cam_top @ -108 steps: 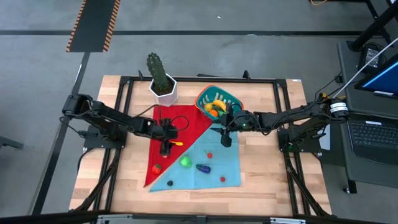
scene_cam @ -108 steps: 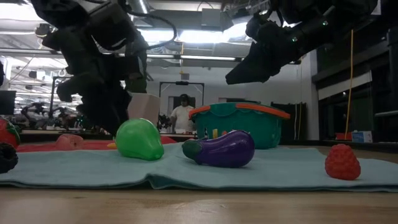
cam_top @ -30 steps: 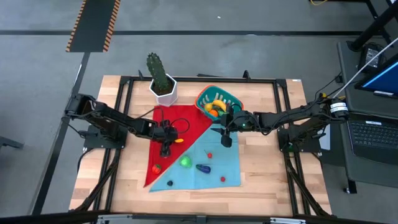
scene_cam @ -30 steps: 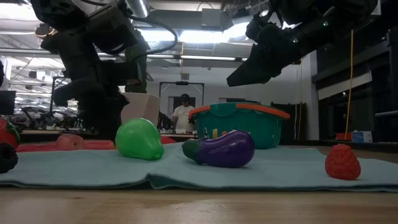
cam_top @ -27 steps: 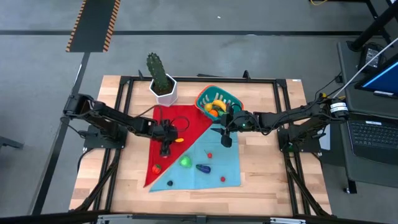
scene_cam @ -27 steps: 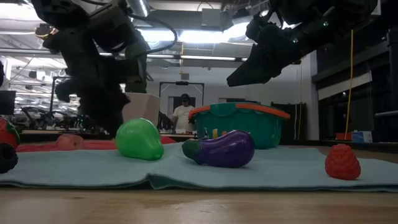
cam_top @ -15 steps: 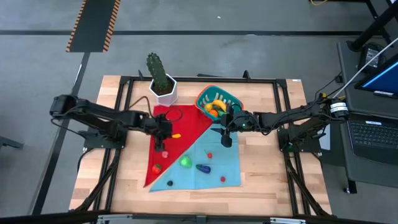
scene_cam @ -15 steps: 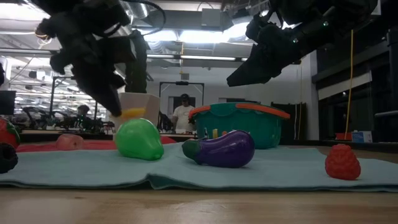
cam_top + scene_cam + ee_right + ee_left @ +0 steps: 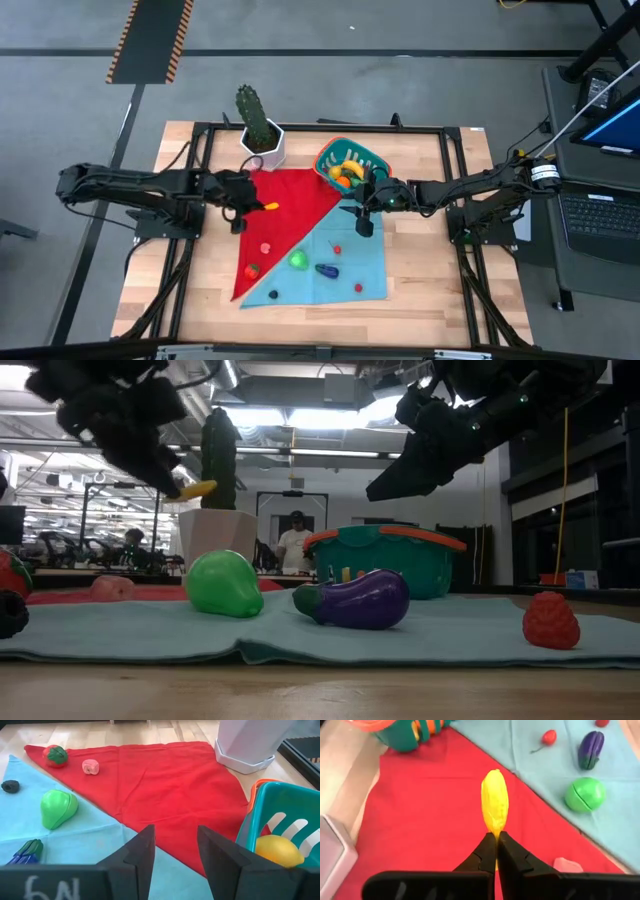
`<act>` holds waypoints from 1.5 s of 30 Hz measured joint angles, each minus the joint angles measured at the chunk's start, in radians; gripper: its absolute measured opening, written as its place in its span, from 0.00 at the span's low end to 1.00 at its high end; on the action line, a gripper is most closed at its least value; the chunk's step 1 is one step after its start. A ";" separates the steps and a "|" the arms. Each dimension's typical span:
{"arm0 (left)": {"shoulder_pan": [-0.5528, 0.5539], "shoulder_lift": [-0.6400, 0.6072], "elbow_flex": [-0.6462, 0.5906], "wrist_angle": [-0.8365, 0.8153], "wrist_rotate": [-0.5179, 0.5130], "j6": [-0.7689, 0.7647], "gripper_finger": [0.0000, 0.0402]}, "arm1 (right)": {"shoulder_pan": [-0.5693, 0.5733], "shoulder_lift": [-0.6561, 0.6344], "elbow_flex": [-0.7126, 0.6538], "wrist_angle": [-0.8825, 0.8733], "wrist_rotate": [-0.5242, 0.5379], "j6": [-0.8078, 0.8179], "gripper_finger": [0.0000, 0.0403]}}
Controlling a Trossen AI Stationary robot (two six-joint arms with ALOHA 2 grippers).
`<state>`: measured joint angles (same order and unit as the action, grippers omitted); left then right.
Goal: Pick and placing Produce into tupperware
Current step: Put the yellow corn into the blue basket
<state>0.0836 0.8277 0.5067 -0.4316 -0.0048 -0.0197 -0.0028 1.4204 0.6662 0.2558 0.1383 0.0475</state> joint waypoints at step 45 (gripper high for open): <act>-0.001 0.234 -0.344 1.214 -0.167 0.003 0.00 | -0.072 -0.547 -0.414 0.226 0.138 0.082 0.37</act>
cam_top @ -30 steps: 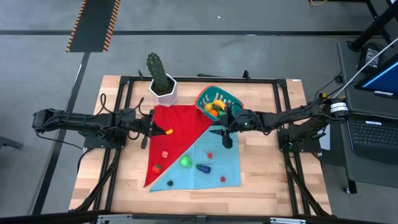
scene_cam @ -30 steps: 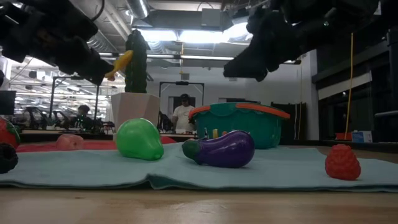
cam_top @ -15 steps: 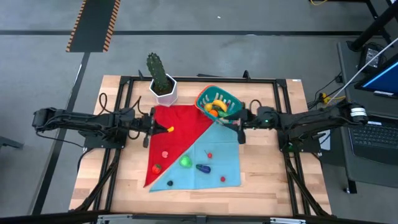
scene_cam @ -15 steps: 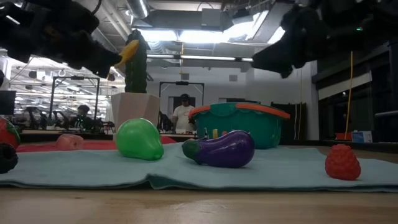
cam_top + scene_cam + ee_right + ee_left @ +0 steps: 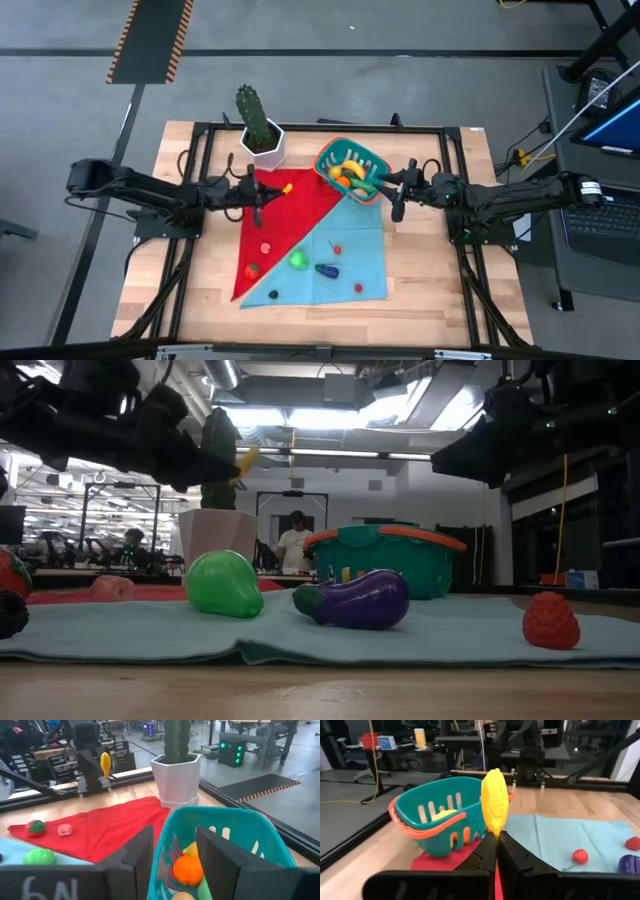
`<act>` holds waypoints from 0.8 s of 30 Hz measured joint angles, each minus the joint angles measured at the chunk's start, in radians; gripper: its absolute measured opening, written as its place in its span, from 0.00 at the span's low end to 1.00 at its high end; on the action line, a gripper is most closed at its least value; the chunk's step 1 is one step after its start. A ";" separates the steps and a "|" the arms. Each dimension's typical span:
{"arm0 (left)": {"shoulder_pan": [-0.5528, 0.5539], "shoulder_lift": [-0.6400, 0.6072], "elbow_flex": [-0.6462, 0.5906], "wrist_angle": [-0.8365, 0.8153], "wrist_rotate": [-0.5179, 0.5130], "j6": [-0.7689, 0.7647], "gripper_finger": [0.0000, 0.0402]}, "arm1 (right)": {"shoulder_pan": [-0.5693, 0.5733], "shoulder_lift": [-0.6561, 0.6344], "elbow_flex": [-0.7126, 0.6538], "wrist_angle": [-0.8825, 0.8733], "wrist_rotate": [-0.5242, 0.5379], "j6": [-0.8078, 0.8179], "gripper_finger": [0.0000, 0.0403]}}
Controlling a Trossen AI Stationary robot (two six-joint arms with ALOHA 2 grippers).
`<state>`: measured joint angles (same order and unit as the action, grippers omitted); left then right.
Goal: Pick and placing Produce into tupperware
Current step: Put the yellow corn into the blue basket
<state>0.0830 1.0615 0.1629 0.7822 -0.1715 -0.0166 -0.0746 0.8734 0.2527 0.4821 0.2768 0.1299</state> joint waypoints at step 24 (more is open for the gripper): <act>0.113 0.399 0.626 -0.570 0.009 0.013 0.00 | 0.000 0.000 0.000 -0.039 0.000 0.026 0.37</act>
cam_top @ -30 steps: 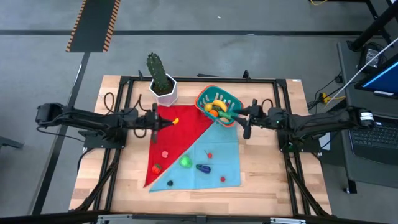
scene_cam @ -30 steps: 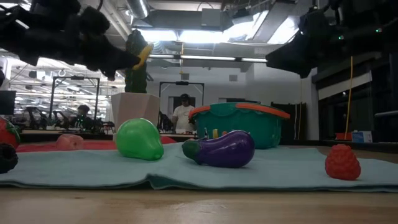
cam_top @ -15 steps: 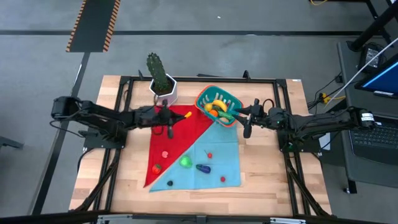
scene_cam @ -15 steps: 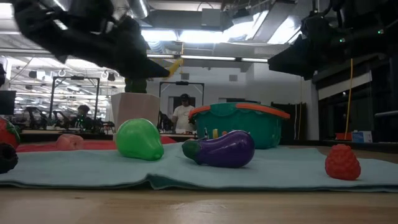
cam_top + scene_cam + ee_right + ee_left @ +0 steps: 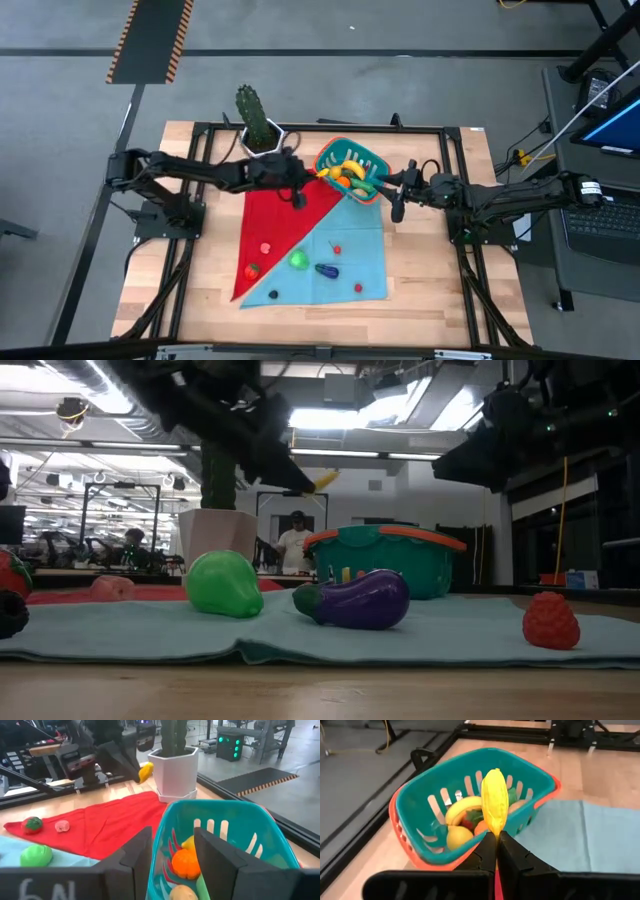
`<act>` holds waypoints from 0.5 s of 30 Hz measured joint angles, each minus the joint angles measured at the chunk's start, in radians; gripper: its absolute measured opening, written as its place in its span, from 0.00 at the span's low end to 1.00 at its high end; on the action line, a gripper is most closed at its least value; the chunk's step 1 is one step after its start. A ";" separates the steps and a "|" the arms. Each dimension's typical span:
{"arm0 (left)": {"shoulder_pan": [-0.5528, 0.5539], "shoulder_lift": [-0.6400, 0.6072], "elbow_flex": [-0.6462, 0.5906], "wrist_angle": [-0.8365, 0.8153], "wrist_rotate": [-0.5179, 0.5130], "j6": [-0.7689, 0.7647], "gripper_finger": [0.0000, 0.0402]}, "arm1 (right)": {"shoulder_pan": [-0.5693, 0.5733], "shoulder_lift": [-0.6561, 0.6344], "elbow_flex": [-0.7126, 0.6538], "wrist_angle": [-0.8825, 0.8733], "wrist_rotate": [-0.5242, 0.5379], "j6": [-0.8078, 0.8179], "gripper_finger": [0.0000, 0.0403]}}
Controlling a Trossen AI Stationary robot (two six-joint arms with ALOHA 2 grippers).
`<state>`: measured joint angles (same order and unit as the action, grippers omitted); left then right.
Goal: Pick and placing Produce into tupperware
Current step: Put the yellow corn into the blue basket
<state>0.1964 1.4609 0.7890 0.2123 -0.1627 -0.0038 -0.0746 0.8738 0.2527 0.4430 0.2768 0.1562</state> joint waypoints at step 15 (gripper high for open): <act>0.068 0.291 0.332 -0.158 -0.093 -0.127 0.00 | 0.000 0.000 0.000 -0.003 0.000 0.026 0.37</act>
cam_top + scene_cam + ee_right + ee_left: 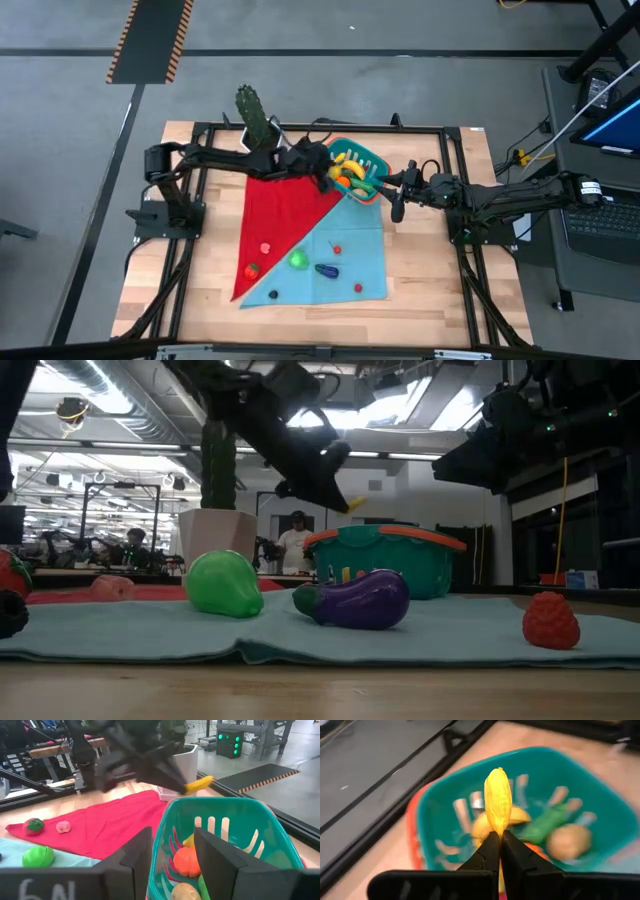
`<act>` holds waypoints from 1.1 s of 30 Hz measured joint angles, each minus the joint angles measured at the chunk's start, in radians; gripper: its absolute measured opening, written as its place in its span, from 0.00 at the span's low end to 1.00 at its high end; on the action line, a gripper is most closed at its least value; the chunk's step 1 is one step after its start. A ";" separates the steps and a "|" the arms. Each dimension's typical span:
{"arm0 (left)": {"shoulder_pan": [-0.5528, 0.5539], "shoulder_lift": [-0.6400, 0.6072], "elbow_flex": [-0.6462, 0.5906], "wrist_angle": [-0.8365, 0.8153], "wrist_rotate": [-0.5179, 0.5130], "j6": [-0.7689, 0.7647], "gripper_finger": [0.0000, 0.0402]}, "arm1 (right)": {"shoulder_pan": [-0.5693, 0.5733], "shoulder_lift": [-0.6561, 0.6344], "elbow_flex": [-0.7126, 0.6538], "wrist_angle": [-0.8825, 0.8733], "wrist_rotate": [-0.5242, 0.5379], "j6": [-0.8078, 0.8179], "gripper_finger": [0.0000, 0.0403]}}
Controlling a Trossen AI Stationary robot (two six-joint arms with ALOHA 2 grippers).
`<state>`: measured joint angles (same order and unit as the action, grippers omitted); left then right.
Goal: Pick and placing Produce into tupperware
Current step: Put the yellow corn into the blue basket
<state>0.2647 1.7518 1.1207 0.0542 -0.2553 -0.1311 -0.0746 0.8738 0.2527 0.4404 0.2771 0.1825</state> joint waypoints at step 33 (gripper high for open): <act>0.040 0.250 0.401 -0.499 0.057 -0.053 0.00 | 0.000 -0.004 0.000 -0.003 0.000 0.051 0.37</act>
<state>0.3048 2.0020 1.5220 -0.4447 -0.1986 -0.1841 -0.0746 0.8696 0.2527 0.4374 0.2768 0.2340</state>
